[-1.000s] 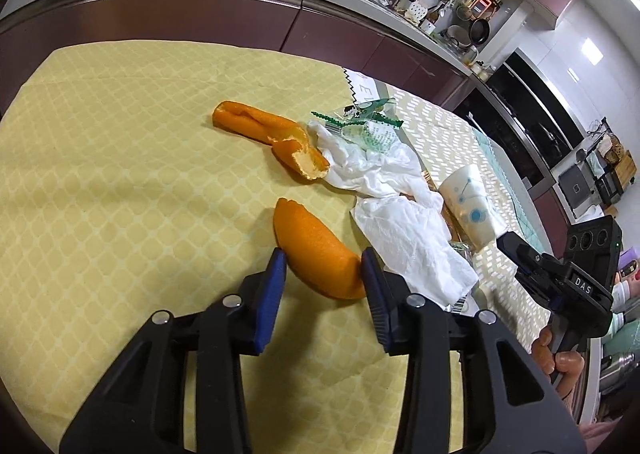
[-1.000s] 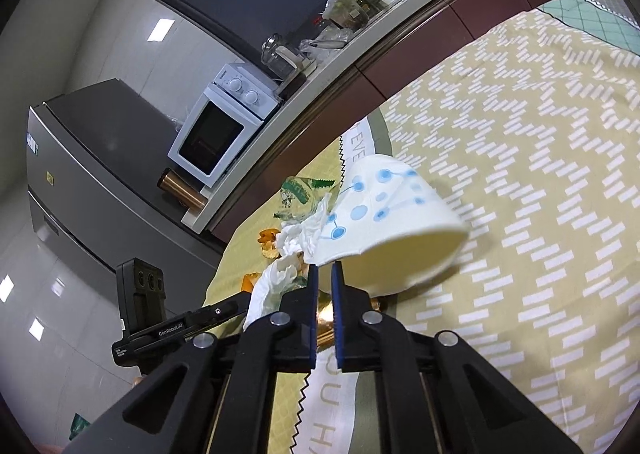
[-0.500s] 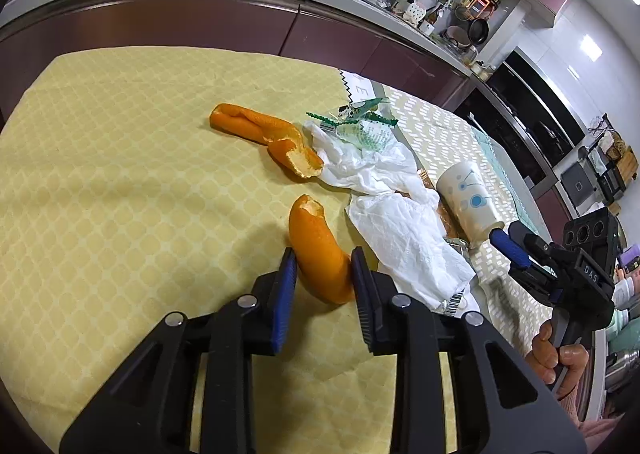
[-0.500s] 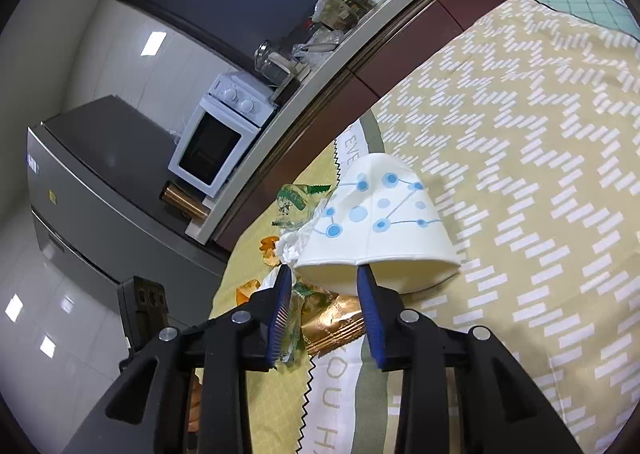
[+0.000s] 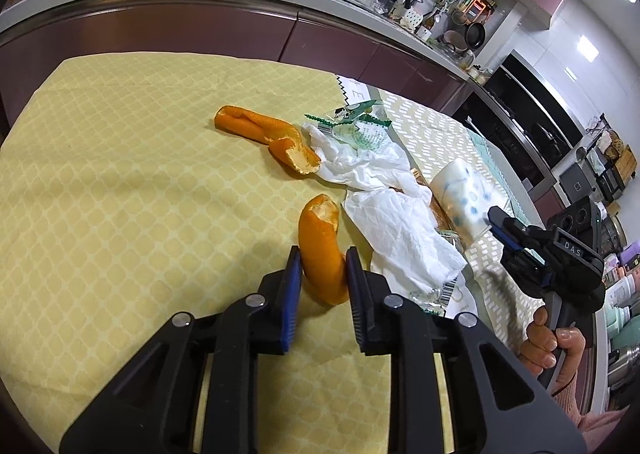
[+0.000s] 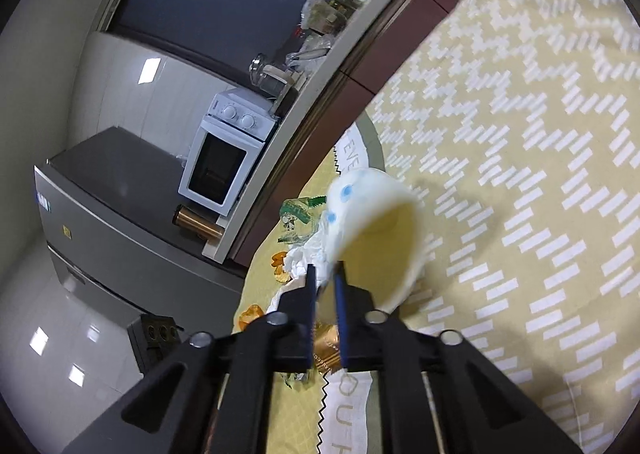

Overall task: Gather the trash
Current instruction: 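Grasp the orange peel with the left tool while the right tool grasps the dotted paper cup, then carry peel and cup to the blue bin and open both tools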

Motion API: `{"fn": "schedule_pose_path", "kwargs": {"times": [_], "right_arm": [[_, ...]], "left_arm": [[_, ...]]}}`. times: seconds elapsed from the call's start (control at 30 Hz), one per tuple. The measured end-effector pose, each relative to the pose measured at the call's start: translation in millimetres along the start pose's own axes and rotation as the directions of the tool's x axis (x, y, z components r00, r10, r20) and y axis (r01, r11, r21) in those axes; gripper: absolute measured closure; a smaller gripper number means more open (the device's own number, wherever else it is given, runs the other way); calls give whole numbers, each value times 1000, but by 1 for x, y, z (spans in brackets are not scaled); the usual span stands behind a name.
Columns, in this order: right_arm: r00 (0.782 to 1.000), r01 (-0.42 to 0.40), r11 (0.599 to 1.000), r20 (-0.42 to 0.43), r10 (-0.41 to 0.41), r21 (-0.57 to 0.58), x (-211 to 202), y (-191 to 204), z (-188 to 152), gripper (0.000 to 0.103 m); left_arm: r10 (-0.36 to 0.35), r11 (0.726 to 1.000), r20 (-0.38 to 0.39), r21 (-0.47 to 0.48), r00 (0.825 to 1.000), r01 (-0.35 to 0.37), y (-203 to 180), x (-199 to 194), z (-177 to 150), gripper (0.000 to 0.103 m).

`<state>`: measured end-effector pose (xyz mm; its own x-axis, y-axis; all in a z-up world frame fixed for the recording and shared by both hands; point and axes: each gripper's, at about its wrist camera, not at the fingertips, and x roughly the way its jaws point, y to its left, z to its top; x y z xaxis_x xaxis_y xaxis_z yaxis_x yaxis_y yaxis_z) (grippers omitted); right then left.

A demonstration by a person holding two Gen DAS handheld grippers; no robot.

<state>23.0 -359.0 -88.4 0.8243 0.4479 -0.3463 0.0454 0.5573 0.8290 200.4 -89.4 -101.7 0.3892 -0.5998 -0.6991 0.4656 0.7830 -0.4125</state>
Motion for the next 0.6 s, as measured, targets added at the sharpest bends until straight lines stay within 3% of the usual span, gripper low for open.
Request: {"fn": "schedule_pose_path", "kwargs": {"times": [0.2, 0.37, 0.6], "right_arm": [[1000, 12, 989, 0, -12, -149, -2, 33, -3, 100], [999, -25, 960, -30, 18, -280, 3, 73, -14, 100], [980, -152, 918, -177, 92, -366, 37, 120, -38, 100]], "left_arm": [[21, 999, 35, 28, 999, -22, -1, -23, -9, 83], [44, 999, 85, 28, 995, -46, 6, -63, -18, 83], [104, 995, 181, -11, 978, -104, 31, -128, -39, 83]]}}
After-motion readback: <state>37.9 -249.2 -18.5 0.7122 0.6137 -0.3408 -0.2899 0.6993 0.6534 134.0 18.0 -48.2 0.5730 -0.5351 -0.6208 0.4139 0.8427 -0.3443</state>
